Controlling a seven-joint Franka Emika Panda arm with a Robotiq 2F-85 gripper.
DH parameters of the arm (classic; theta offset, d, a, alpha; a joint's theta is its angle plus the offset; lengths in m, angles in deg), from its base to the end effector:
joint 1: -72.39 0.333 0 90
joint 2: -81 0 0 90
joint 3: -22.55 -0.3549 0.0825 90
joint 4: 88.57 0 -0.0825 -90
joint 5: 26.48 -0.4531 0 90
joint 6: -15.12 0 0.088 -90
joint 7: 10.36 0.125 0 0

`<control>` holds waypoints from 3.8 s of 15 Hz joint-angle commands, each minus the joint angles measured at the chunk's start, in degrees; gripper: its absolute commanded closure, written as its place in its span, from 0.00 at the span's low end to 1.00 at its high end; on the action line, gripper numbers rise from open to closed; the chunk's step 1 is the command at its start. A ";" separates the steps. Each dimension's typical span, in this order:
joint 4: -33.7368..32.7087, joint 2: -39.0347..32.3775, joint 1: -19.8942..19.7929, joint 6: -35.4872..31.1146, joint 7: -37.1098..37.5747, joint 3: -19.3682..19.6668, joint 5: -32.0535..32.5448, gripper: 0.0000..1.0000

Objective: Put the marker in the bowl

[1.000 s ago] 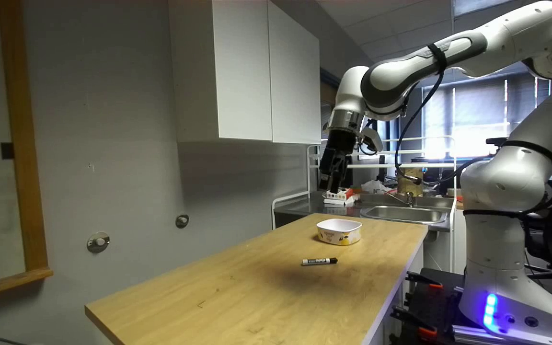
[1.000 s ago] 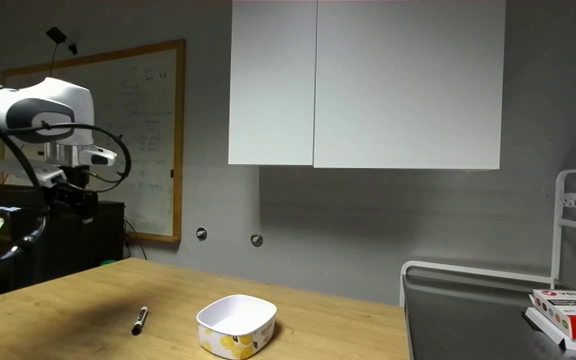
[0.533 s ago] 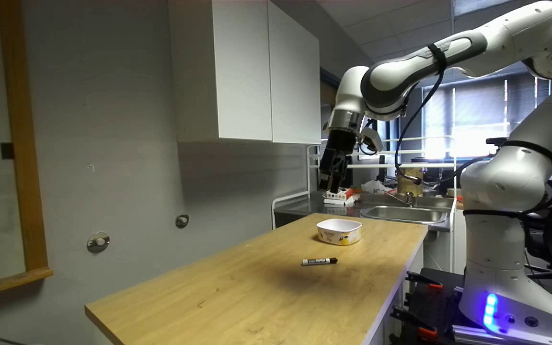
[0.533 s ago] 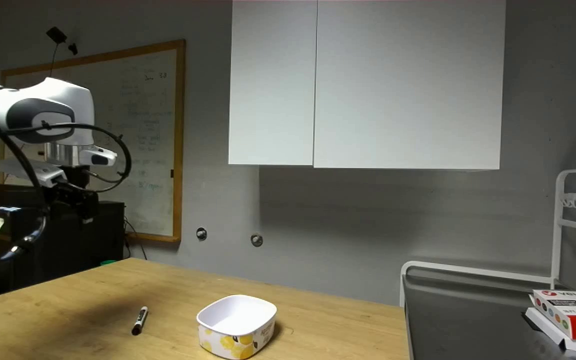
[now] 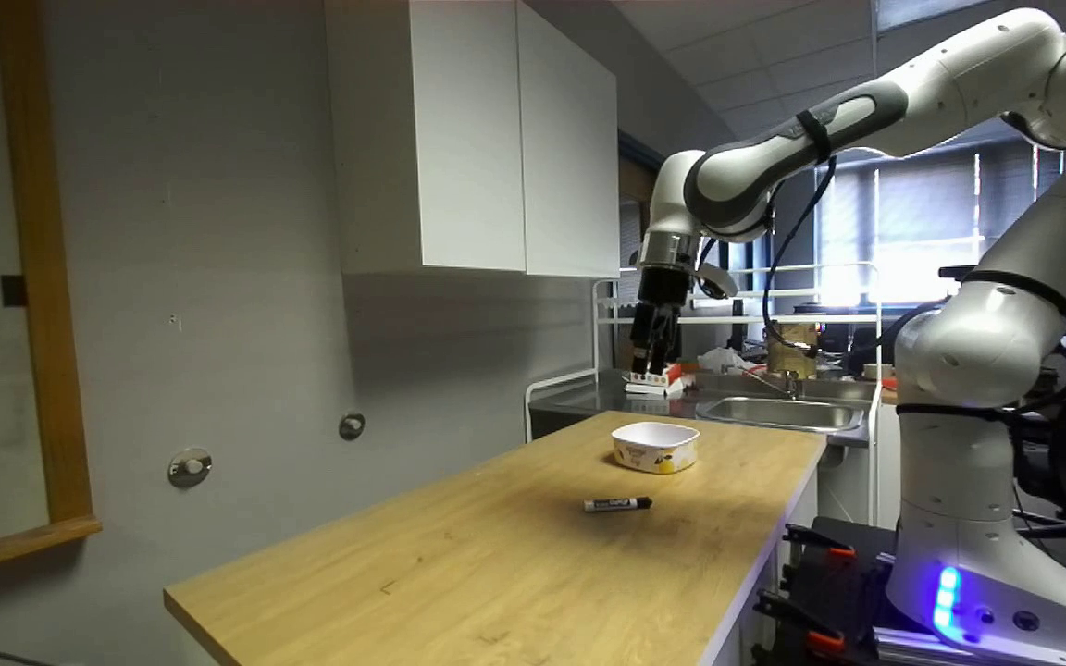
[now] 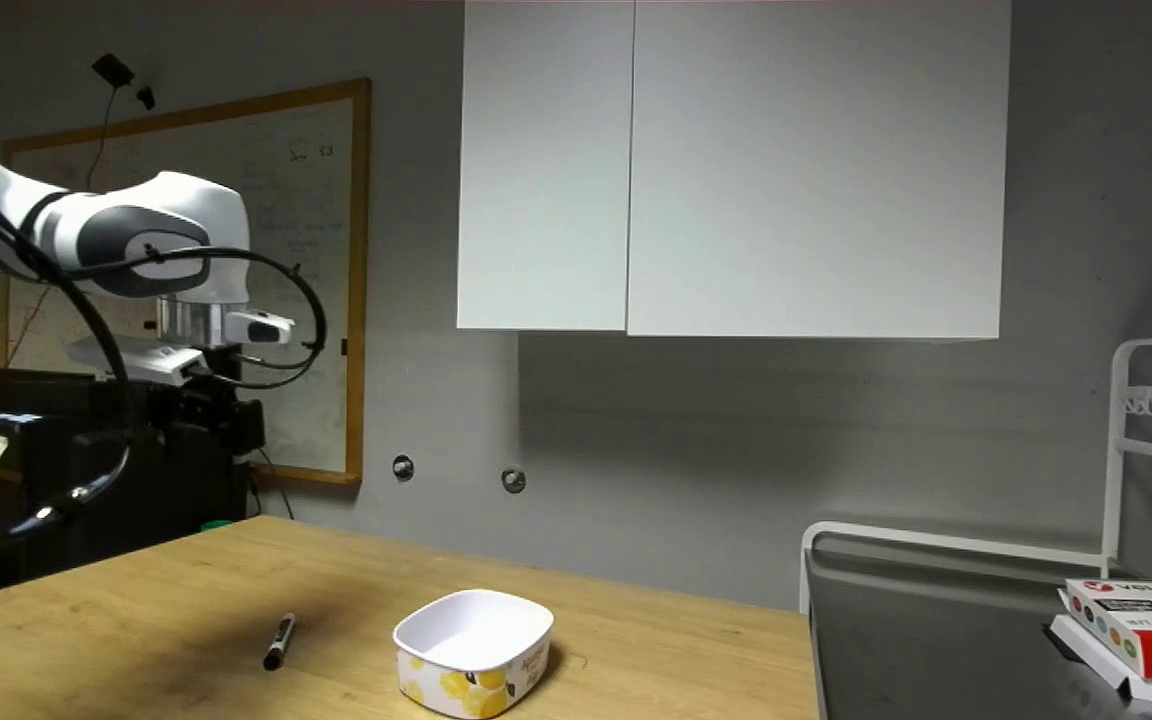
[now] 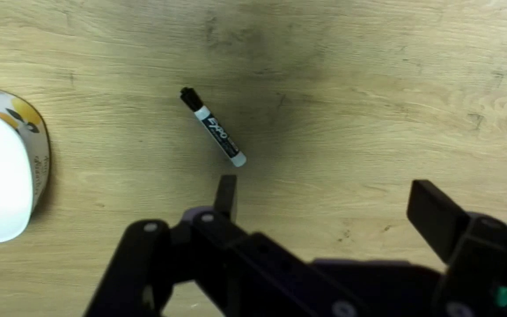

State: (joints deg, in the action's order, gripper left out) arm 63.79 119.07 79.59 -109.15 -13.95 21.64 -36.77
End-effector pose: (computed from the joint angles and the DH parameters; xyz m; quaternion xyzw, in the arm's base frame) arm 0.3964 0.0659 0.4449 -0.9919 -0.0563 -0.0840 0.0766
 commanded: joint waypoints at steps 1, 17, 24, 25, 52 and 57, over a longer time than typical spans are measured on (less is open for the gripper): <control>-1.84 -5.23 -0.56 0.72 -9.22 3.96 2.64 0.00; -19.48 -46.82 -0.34 -7.12 -25.21 1.69 1.48 0.00; -27.37 -56.95 -5.12 -5.90 -24.51 -0.81 5.21 0.00; -27.59 -57.55 -5.58 -5.92 -24.62 -1.11 5.65 0.00; -12.64 -30.09 -2.21 -15.86 14.16 -3.30 15.76 0.95; -8.78 -22.42 -7.45 -18.79 22.58 -2.24 15.95 0.95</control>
State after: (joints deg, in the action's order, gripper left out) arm 51.39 91.89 74.93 -125.70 3.34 18.94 -22.15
